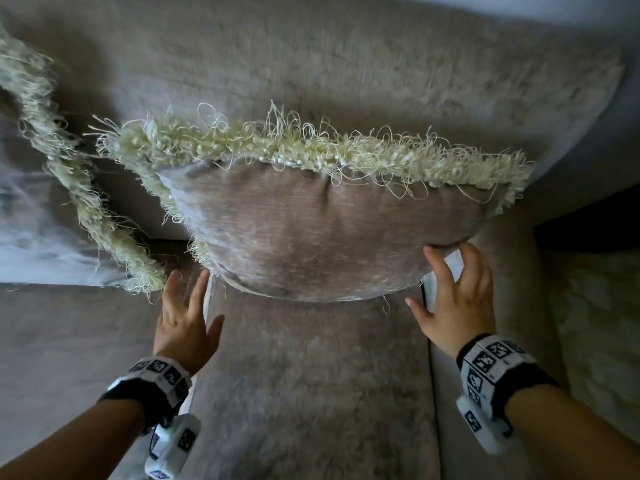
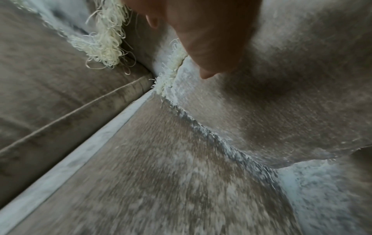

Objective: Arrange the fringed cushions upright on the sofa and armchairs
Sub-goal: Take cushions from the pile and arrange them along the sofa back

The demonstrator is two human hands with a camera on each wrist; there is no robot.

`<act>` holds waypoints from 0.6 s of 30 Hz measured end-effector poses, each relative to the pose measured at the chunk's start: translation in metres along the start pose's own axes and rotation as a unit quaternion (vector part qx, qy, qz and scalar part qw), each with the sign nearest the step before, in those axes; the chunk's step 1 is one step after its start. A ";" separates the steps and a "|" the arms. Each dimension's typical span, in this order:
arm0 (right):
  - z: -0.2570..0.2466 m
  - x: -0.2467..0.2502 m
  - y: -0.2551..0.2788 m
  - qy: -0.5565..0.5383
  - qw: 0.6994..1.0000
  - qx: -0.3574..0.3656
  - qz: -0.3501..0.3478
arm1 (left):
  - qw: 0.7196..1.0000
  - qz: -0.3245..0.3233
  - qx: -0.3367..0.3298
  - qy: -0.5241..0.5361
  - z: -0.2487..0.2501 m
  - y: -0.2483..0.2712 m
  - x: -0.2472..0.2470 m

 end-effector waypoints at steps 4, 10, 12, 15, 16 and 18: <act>-0.015 0.036 -0.039 0.044 0.991 0.121 0.034 | 0.998 -0.064 -0.015 -0.016 -0.012 0.000 -0.014; -0.028 0.041 -0.090 0.113 0.974 0.192 -0.027 | 0.995 -0.088 0.022 0.032 -0.009 -0.011 -0.030; -0.024 0.031 -0.101 0.127 0.973 0.184 -0.060 | 0.995 -0.093 0.022 0.037 -0.011 -0.021 -0.037; -0.013 0.014 -0.112 0.129 0.978 0.142 -0.084 | 0.994 -0.088 0.046 0.052 -0.019 -0.041 -0.046; -0.009 0.008 -0.114 0.123 0.980 0.131 -0.085 | 0.992 -0.094 0.048 0.062 -0.020 -0.048 -0.050; -0.001 -0.003 -0.115 0.110 0.983 0.123 -0.081 | 0.988 -0.130 0.045 0.077 -0.023 -0.061 -0.063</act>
Point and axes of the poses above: each hand's wrist, its own y-axis away from the middle knuckle, its own x-axis out of the back of the hand, z = x × y, the point moved 6 cm from there along -y, towards the middle knuckle, and after that the axes turned 8 degrees about z, right-handed, at the moved point
